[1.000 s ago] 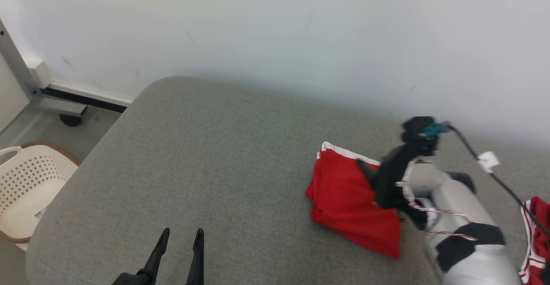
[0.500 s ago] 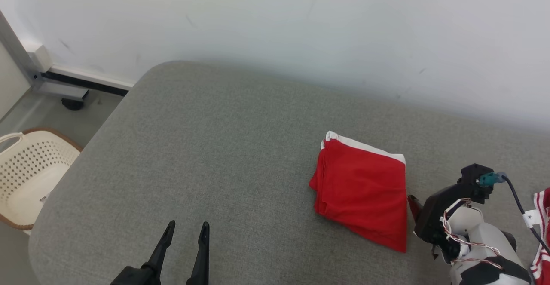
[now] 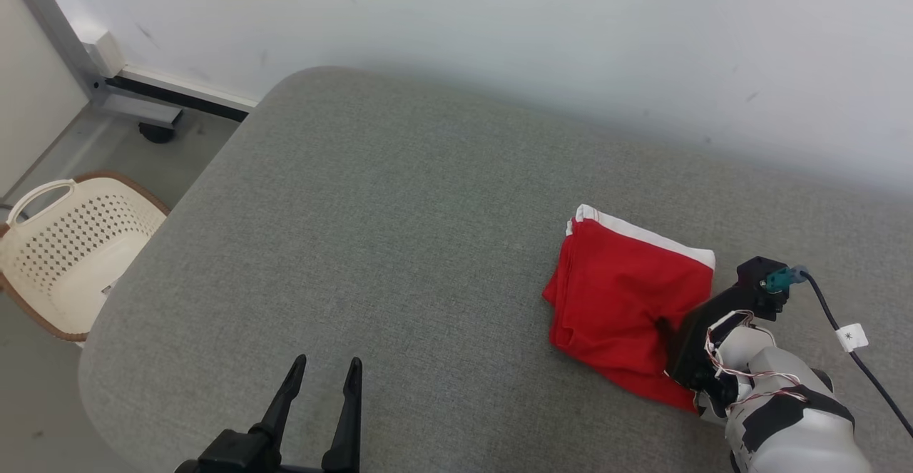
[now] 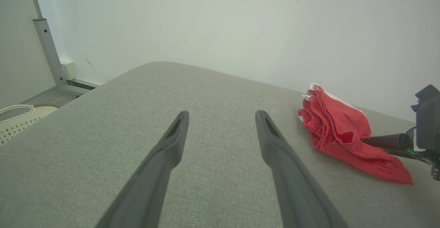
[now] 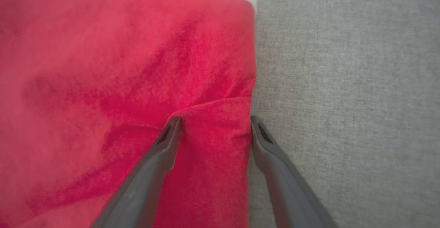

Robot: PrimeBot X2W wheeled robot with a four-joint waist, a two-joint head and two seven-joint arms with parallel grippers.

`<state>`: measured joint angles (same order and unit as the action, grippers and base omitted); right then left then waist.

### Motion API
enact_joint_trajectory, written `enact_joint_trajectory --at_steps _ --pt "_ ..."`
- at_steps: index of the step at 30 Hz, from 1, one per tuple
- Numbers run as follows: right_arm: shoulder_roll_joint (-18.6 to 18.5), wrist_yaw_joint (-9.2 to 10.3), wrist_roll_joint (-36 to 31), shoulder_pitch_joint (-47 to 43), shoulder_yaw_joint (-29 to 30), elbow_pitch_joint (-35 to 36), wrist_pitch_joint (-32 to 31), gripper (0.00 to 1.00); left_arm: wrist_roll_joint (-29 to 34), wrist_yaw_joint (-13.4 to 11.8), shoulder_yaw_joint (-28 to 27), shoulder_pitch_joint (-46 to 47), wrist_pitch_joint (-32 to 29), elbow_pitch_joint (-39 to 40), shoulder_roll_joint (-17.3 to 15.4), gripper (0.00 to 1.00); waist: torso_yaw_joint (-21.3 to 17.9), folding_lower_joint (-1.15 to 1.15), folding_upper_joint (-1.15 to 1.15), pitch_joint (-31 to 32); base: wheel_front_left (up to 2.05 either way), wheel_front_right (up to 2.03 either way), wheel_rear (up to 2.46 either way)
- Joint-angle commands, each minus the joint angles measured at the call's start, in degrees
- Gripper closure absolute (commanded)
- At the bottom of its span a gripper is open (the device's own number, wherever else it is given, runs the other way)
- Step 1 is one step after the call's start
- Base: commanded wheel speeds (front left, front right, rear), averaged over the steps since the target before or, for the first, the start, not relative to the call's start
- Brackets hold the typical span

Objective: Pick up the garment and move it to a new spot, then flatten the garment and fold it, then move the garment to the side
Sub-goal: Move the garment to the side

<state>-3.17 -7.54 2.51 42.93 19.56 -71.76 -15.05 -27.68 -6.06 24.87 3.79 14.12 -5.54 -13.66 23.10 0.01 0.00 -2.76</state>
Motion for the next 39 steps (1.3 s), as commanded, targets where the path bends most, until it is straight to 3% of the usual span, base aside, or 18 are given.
enact_joint_trajectory --at_steps 1,2,8,13,21,30,36,39 --pt "0.48 0.13 -0.95 -0.54 0.39 -1.22 0.09 0.75 -0.17 0.06 -0.08 0.54 0.48 -0.31 0.1 0.0 0.32 -0.01 0.0 -0.03 0.0 0.0 0.0" --pt "0.49 0.13 -1.96 -0.3 0.54 -1.47 0.34 1.0 -0.19 0.12 -0.17 0.62 0.43 -0.42 0.06 0.0 0.35 -0.01 0.0 0.07 0.0 0.0 0.0" --pt "0.21 0.14 -6.92 1.15 0.39 -1.85 1.31 1.0 -0.43 -0.03 -1.2 -0.42 0.7 -0.52 -0.49 0.0 -2.07 -0.01 0.0 1.72 0.0 0.0 0.0" --pt "0.23 0.14 -11.66 2.68 -2.35 -1.63 -0.62 1.0 -0.82 0.29 -1.8 -1.84 0.9 -0.67 -0.36 0.0 -7.4 -0.01 0.0 3.77 0.0 0.0 0.0" --pt "-0.41 0.14 -15.29 7.92 -17.27 -1.92 -3.8 1.0 -0.73 0.17 -2.61 -2.2 1.02 0.03 1.18 0.0 -18.55 -0.01 0.0 3.71 0.0 0.0 0.0" --pt "-5.76 0.14 -10.23 11.38 -24.56 -1.97 -4.37 1.0 0.66 1.2 -3.32 -1.31 1.04 0.24 2.42 0.0 -27.15 -0.01 0.0 2.3 0.0 0.0 0.0" --pt "-9.64 0.14 -6.72 12.19 -26.74 -1.92 -3.25 1.0 1.63 2.05 -2.55 0.08 1.05 -0.1 2.76 0.0 -28.37 -0.01 0.0 1.56 0.0 0.0 0.0" --pt "-13.31 0.14 -4.79 12.61 -26.95 -1.78 -2.35 1.0 2.03 2.85 -1.52 0.83 0.78 -0.47 2.79 0.0 -27.35 -0.01 0.0 1.11 0.0 0.0 0.0"
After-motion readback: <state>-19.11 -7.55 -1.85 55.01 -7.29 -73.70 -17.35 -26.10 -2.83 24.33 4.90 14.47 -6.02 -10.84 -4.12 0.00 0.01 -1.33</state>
